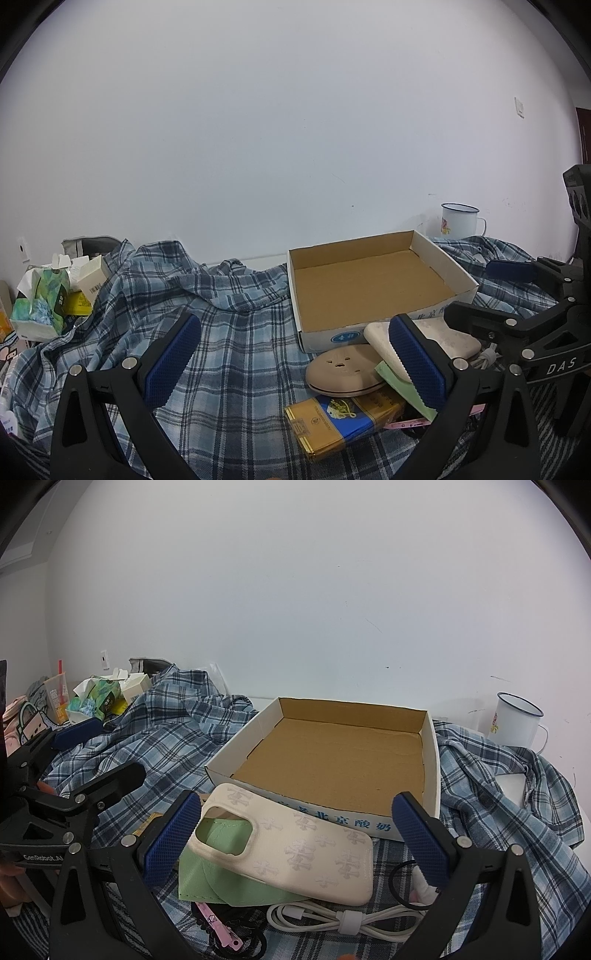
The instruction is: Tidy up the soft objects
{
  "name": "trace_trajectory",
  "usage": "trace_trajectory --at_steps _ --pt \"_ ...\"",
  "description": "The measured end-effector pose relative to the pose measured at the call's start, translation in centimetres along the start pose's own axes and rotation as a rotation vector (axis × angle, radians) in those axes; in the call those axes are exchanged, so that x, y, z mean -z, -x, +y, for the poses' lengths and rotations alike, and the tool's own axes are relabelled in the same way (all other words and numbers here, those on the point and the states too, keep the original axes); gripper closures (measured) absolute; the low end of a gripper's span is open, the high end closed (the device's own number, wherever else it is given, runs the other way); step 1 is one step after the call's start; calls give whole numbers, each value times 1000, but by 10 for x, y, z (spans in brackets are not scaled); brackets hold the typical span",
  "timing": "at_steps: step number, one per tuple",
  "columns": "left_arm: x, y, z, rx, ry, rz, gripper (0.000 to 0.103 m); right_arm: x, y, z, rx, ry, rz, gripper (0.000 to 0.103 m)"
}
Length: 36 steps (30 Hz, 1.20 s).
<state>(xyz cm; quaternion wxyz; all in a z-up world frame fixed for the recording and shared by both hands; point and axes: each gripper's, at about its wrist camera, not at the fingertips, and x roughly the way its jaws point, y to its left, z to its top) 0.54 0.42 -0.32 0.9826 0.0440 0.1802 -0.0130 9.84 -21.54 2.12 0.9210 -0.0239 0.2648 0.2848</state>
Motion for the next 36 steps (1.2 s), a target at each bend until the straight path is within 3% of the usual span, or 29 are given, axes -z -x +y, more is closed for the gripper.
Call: trace_trajectory --at_steps 12,18,26,36 --pt "0 -8 5 65 48 49 0 -1 3 0 1 13 -14 0" --pt "3 -20 13 105 104 137 0 0 6 -6 -17 -17 -27 0" --pt "6 -36 22 220 172 294 0 2 13 -14 -17 -80 -31 0" --pt "-3 -33 18 391 -95 414 0 7 6 -19 -55 -112 32 0"
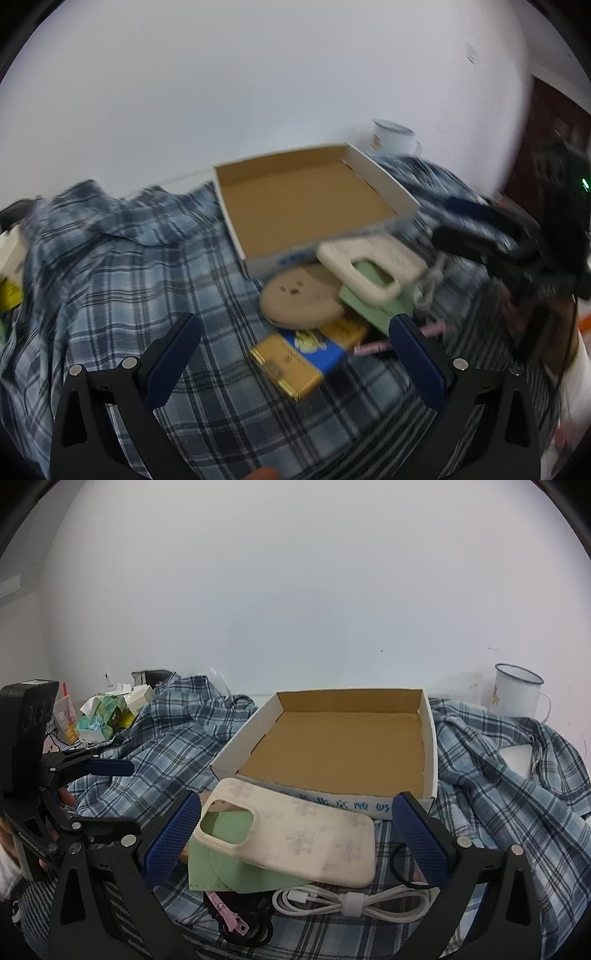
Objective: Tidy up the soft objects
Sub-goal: 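Move the right gripper to the cream phone case while the left gripper approaches the gold cigarette pack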
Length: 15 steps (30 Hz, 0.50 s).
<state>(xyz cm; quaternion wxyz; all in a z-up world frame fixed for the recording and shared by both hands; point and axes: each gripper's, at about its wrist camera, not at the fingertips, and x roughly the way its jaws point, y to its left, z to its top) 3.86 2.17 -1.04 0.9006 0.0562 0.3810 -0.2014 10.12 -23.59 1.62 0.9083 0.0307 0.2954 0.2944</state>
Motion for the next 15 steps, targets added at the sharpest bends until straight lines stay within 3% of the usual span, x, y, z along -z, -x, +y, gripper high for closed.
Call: trace_trajectory --at_steps 8,15 --pt "2 -19 9 105 -143 80 0 3 -6 -2 -8 -17 47 0" --pt "6 -42 19 282 -132 174 0 5 -14 -1 -5 -10 88 0"
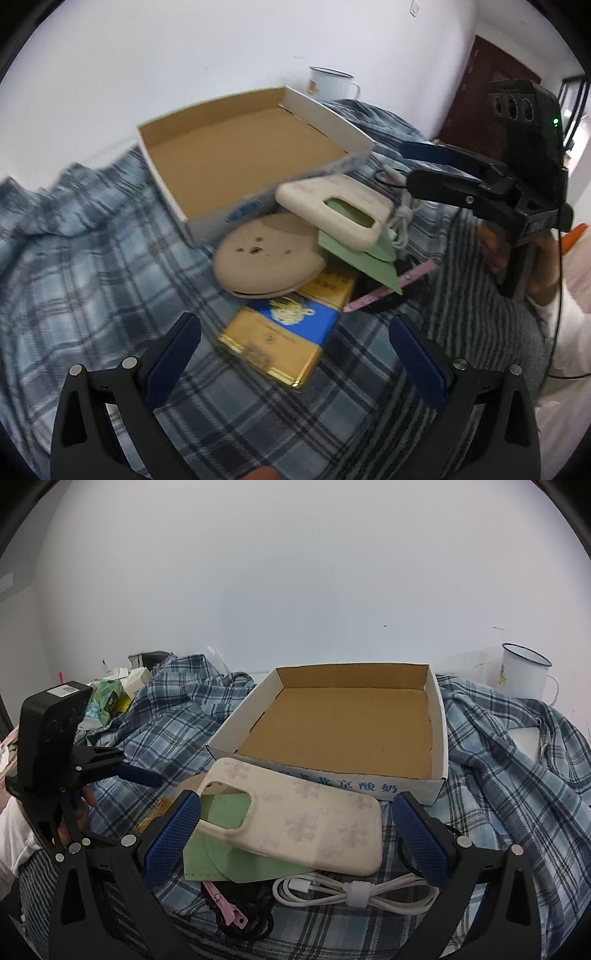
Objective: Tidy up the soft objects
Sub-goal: 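Move the right gripper to the cream phone case while the left gripper approaches the gold cigarette pack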
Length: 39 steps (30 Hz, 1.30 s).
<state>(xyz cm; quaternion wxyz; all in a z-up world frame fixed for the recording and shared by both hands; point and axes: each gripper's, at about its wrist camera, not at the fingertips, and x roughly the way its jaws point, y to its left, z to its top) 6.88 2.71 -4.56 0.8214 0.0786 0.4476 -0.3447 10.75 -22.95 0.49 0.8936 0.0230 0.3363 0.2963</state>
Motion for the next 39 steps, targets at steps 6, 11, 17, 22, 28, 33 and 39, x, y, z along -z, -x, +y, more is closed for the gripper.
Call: trace_trajectory --at_steps 6,11,17,22,28,33,39 --pt "0 -4 3 26 4 6 14 0 -5 3 0 12 30 0" --pt "1 -9 4 48 6 18 14 0 -9 4 -1 13 50 0" --pt "2 -20 10 49 43 61 15 0 -12 6 1 19 71 0" --pt "3 -16 6 50 25 42 35 1 -13 5 -2 12 79 0" --pt "7 -11 -2 85 -18 38 39 -1 -10 3 -73 1 81 0" --pt "10 -13 -7 100 -35 57 39 -10 -7 7 -191 145 147 0" --pt "12 -15 -10 112 -46 68 39 -21 -28 20 -224 535 291 0"
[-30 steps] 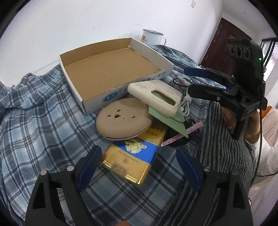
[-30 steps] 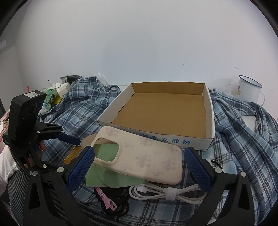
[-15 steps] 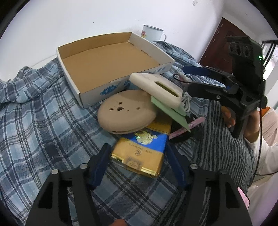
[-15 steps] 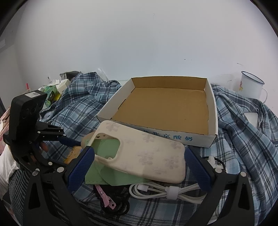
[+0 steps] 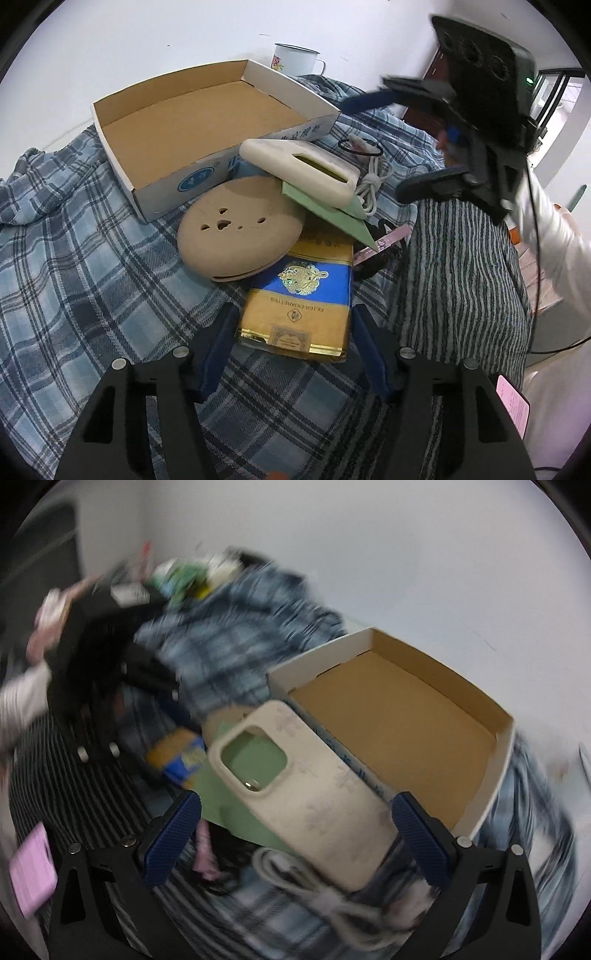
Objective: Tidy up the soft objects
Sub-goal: 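Move the right gripper to the cream phone case while the left gripper approaches the gold cigarette pack, then close the right gripper on the phone case while the left gripper grasps the gold pack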
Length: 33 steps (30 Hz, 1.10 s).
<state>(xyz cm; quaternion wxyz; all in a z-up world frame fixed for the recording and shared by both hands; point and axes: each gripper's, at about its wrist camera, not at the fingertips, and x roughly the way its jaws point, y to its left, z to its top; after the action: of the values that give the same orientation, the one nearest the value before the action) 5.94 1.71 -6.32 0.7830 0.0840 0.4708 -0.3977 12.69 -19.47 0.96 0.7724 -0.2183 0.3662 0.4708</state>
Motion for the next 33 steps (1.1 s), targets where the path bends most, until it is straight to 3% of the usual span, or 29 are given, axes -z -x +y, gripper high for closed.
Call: trace_trajectory --at_steps 3,4,5,10,16,23,27,29,33 --pt "0 -1 -1 1 1 0 39 -9 -12 -7 -79 79 31 7" --pt "0 -1 0 4 3 0 39 -13 -15 -8 -112 105 27 21" --pt "0 0 1 9 6 -1 39 -15 -19 -9 -137 124 29 28" --pt "2 1 1 8 6 -5 39 -26 -40 -4 -192 231 78 28" --pt "3 0 -2 1 2 -5 39 -35 -51 -9 -284 250 113 25" --pt "4 0 1 9 8 -7 39 -21 -41 -10 -371 251 151 24" --pt "4 0 3 8 8 -7 39 -19 -37 -2 -363 321 203 23" --pt "4 0 3 6 8 -7 39 -17 -41 -3 -374 340 263 8" --pt "4 0 3 5 6 -6 39 -16 -55 1 -346 422 354 3"
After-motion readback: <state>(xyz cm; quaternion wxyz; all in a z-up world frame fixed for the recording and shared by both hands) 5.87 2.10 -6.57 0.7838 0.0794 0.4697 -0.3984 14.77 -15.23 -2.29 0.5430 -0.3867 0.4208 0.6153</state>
